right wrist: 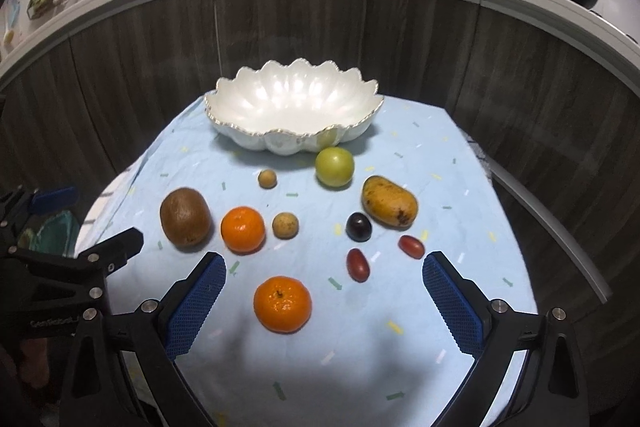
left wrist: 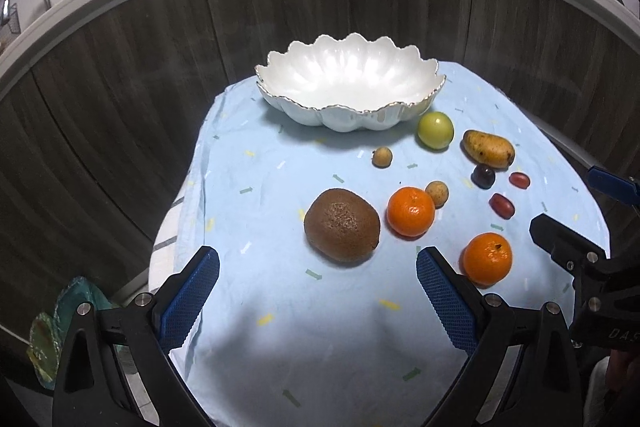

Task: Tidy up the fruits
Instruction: 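Reach the left tool to the kiwi while the right tool reaches a mandarin, then close the left tool on the kiwi while the right tool grips the mandarin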

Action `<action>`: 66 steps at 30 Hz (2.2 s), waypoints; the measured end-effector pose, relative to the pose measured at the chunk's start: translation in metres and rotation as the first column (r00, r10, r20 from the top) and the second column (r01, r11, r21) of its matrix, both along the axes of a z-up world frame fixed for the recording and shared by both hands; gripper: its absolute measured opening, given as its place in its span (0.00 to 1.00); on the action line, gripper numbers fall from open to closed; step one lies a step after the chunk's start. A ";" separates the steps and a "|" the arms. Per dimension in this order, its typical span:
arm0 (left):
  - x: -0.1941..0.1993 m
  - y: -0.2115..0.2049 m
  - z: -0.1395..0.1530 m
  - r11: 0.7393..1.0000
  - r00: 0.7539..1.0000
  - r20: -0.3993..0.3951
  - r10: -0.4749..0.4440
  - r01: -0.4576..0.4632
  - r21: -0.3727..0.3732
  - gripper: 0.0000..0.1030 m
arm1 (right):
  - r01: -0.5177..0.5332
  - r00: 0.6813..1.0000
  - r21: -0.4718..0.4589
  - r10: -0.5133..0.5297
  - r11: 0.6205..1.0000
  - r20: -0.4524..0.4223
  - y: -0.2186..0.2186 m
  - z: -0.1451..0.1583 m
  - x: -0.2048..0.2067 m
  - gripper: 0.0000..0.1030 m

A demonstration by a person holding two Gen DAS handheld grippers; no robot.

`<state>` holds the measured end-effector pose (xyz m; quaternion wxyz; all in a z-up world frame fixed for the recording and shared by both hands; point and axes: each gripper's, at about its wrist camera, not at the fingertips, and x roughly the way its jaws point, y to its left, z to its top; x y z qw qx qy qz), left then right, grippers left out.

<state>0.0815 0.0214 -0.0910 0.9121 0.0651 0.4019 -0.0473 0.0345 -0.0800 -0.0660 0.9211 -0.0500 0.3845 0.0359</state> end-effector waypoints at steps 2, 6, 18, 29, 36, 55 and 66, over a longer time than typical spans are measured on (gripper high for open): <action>0.003 0.000 -0.004 1.000 1.000 -0.002 -0.008 0.008 0.003 0.98 | -0.006 1.000 0.001 0.006 1.000 -0.013 0.001 -0.005 0.003 0.94; 0.013 -0.003 -0.014 0.999 0.999 -0.020 -0.046 0.046 0.010 0.98 | -0.016 0.999 0.008 0.016 1.000 -0.035 0.004 -0.015 0.008 0.92; 0.037 -0.005 -0.035 0.982 0.982 -0.047 -0.181 0.183 0.050 0.93 | -0.061 0.992 0.007 0.061 0.998 -0.108 0.016 -0.043 0.020 0.80; 0.054 -0.008 -0.052 0.955 0.956 -0.065 -0.285 0.289 0.063 0.93 | -0.064 0.980 0.020 0.067 0.998 -0.188 0.020 -0.065 0.031 0.68; 0.062 -0.011 -0.061 0.933 0.934 -0.071 -0.350 0.354 0.066 0.92 | -0.061 0.973 0.019 0.064 0.998 -0.220 0.020 -0.076 0.035 0.66; 0.072 -0.016 -0.073 0.925 0.921 -0.095 -0.378 0.380 0.002 0.65 | -0.065 0.970 0.030 0.070 0.997 -0.234 0.022 -0.083 0.039 0.51; 0.061 -0.014 -0.066 0.942 0.937 -0.101 -0.335 0.335 -0.018 0.62 | -0.064 0.972 0.048 0.073 0.997 -0.225 0.020 -0.079 0.035 0.45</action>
